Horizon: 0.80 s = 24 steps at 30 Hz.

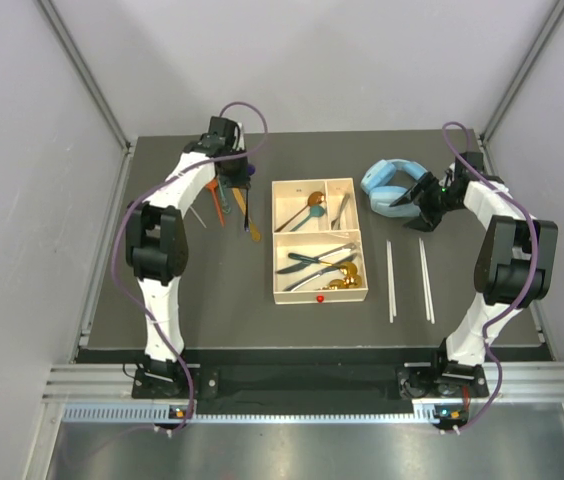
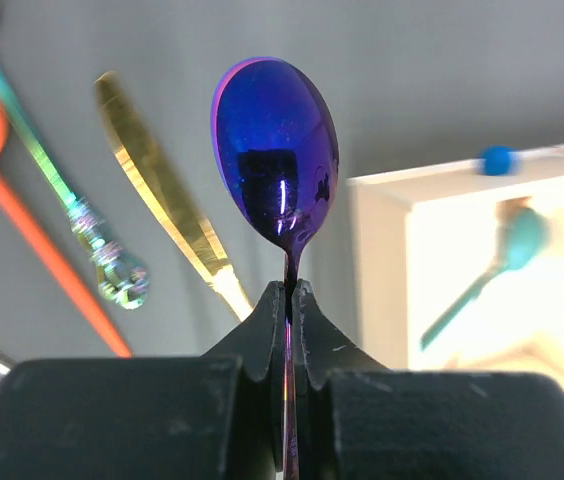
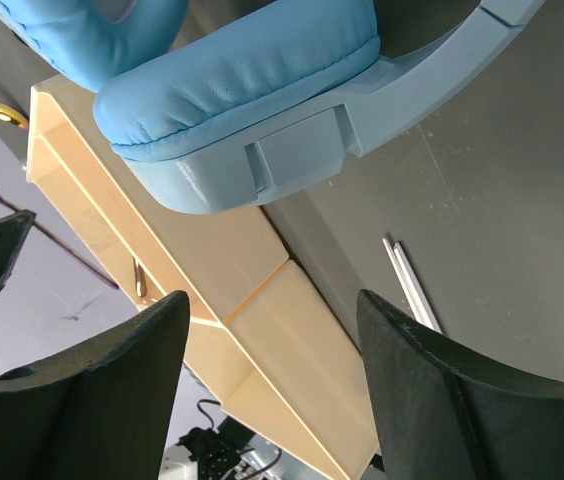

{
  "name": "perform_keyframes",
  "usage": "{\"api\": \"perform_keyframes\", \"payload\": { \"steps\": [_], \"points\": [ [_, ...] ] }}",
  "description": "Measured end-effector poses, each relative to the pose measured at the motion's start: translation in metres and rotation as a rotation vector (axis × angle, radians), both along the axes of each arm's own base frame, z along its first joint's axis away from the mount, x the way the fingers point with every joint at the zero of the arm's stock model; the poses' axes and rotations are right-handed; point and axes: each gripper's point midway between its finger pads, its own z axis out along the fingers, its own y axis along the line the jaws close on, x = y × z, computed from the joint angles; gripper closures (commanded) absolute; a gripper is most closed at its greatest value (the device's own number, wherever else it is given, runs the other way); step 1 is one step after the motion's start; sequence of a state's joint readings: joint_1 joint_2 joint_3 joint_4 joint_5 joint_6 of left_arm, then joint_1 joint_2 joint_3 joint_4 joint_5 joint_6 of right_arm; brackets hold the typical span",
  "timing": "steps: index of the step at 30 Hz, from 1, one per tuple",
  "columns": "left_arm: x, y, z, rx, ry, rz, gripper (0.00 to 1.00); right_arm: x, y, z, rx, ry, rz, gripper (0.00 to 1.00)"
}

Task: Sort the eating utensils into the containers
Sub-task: Pick up the spoon from the center of the board.

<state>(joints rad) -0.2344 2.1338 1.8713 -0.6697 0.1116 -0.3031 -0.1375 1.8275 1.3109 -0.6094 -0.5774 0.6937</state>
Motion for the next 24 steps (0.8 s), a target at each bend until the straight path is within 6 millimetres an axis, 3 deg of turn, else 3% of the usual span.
{"api": "perform_keyframes", "payload": {
  "steps": [6,14,20,24],
  "points": [
    [0.002,-0.033,0.033,-0.09,-0.058,-0.121,1.0,0.0,0.0,0.0,0.003,0.003,-0.005,0.32],
    [-0.013,-0.102,0.073,-0.15,-0.148,-0.329,1.0,0.0,0.0,0.0,0.003,0.003,-0.005,0.32],
    [-0.038,-0.148,0.073,-0.15,-0.156,-0.459,1.0,0.0,0.0,0.0,0.003,0.004,-0.004,0.32],
    [-0.044,-0.159,0.064,-0.146,-0.143,-0.501,1.0,0.0,0.0,0.0,0.003,0.004,-0.004,0.32]
  ]
}}
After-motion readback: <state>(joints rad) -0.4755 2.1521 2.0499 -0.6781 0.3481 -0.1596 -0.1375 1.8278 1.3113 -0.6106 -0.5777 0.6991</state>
